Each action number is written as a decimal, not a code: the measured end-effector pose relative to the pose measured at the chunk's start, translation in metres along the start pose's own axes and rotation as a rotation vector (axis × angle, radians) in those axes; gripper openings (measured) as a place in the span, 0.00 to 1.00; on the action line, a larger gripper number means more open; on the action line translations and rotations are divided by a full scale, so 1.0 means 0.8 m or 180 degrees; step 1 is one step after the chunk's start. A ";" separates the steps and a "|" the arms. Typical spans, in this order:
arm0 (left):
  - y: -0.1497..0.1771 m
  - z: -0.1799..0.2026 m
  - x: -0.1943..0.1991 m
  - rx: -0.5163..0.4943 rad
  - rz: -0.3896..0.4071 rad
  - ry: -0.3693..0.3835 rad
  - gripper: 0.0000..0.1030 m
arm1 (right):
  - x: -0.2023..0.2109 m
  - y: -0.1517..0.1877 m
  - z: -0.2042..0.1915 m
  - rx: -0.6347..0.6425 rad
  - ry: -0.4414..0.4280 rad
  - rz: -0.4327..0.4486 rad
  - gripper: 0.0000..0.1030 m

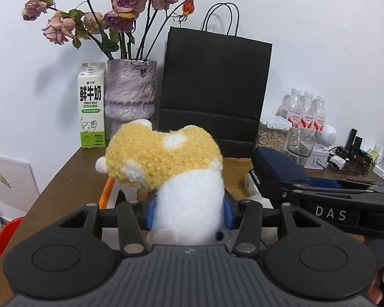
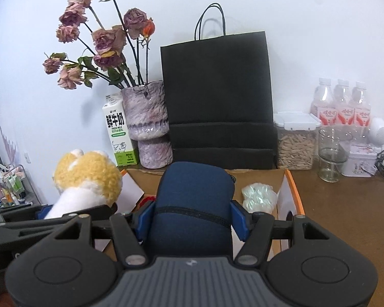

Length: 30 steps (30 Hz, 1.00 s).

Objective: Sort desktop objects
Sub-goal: 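Lift the plush toy and navy case into the cardboard box and open both grippers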

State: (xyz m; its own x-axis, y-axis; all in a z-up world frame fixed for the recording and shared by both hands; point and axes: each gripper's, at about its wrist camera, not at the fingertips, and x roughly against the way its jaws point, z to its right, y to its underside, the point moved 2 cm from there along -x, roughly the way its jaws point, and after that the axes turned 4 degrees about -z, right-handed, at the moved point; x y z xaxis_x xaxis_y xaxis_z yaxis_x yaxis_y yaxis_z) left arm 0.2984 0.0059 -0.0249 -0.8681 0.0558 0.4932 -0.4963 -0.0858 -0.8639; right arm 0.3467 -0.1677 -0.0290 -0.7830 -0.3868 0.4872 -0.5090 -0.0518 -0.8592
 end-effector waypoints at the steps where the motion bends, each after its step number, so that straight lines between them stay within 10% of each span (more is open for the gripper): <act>1: -0.002 -0.002 -0.007 0.0018 -0.0006 0.0006 0.48 | -0.006 -0.002 0.001 0.0006 -0.0001 0.0003 0.59; 23: -0.003 -0.022 -0.101 -0.0277 -0.0422 -0.0049 0.50 | -0.102 -0.004 0.014 0.0243 0.0016 -0.0446 0.60; 27: -0.006 -0.028 -0.096 -0.0256 -0.0427 -0.0223 0.80 | -0.101 -0.005 0.016 0.0189 0.0062 -0.0505 0.64; 30: -0.011 -0.036 -0.091 -0.0210 -0.0359 -0.0402 1.00 | -0.092 -0.010 0.018 0.0213 0.0166 -0.0433 0.87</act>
State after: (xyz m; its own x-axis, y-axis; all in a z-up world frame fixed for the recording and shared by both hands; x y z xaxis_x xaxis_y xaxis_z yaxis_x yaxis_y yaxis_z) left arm 0.3658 0.0316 -0.0562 -0.8028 -0.0645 0.5928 -0.5928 -0.0204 -0.8051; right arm 0.4136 -0.1524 -0.0599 -0.7268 -0.3237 0.6058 -0.5881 -0.1623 -0.7923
